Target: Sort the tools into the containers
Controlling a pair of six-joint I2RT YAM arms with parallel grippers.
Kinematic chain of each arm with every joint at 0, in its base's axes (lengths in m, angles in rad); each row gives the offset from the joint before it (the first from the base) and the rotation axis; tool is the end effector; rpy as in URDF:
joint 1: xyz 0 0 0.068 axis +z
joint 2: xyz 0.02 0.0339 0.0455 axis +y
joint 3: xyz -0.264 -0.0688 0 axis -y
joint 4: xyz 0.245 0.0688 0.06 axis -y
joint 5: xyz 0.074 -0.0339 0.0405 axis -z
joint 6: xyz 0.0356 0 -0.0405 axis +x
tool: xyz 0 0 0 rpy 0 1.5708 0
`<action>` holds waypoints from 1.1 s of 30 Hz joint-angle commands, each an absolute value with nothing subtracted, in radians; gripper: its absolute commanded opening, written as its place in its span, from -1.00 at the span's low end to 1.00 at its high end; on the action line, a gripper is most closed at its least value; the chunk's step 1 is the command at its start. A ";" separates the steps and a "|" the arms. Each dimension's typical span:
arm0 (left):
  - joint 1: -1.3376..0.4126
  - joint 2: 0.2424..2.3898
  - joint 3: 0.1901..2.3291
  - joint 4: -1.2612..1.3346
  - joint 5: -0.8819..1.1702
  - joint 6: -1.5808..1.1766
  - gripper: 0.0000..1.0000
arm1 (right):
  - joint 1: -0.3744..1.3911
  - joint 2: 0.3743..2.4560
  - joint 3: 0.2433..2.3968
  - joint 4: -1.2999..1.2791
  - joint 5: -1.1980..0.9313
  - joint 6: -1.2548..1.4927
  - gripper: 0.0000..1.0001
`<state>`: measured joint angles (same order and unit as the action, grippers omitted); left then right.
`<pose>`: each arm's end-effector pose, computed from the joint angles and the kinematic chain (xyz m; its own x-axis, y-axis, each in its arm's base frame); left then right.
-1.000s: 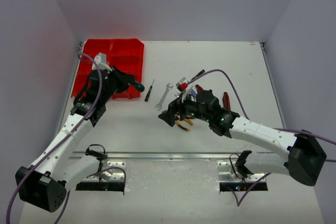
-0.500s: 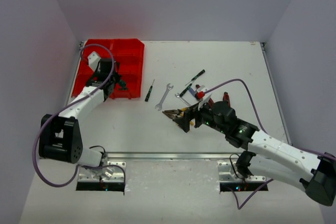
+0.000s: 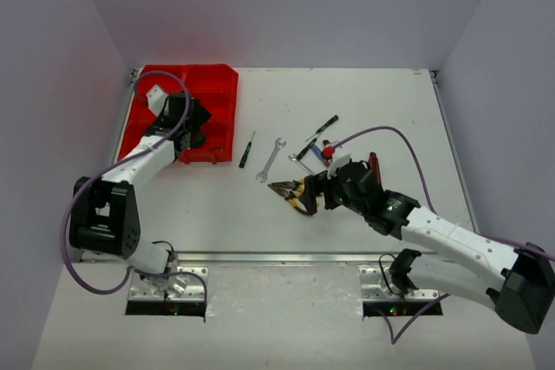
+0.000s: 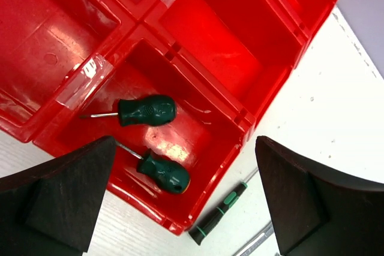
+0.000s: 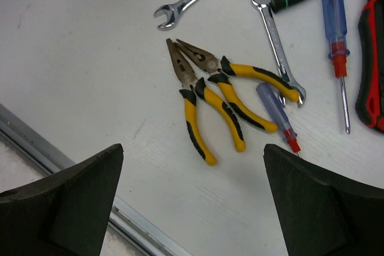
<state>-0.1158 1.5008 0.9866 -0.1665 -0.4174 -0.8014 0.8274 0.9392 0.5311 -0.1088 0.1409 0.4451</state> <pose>0.3266 -0.0235 0.2415 -0.2860 -0.6278 -0.7239 -0.5933 0.7093 -0.3807 0.1443 0.1496 0.2304 -0.5801 -0.0012 -0.8145 -0.4393 0.8426 0.3117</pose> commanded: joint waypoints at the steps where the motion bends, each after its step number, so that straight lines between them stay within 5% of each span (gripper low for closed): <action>1: -0.106 1.360 1.093 -0.269 -0.396 -0.782 1.00 | 0.703 1.044 0.654 -0.186 0.141 0.551 0.98; 12: -0.107 0.820 0.982 -0.458 -0.035 -0.590 1.00 | 0.584 1.565 1.145 -0.430 0.382 0.865 0.98; 18: -0.107 0.604 0.896 -0.529 0.048 -0.396 1.00 | 0.427 1.866 1.423 -0.559 0.332 1.071 0.92; 26: -0.117 0.547 0.783 -0.516 0.008 -0.386 1.00 | 0.377 2.275 1.888 -0.776 0.544 1.146 0.68; 28: -0.117 0.557 0.777 -0.507 0.034 -0.380 1.00 | 0.356 2.324 1.929 -0.777 0.520 1.136 0.49; 33: -0.120 0.568 0.775 -0.500 0.034 -0.377 1.00 | 0.353 2.380 1.968 -0.775 0.551 1.131 0.38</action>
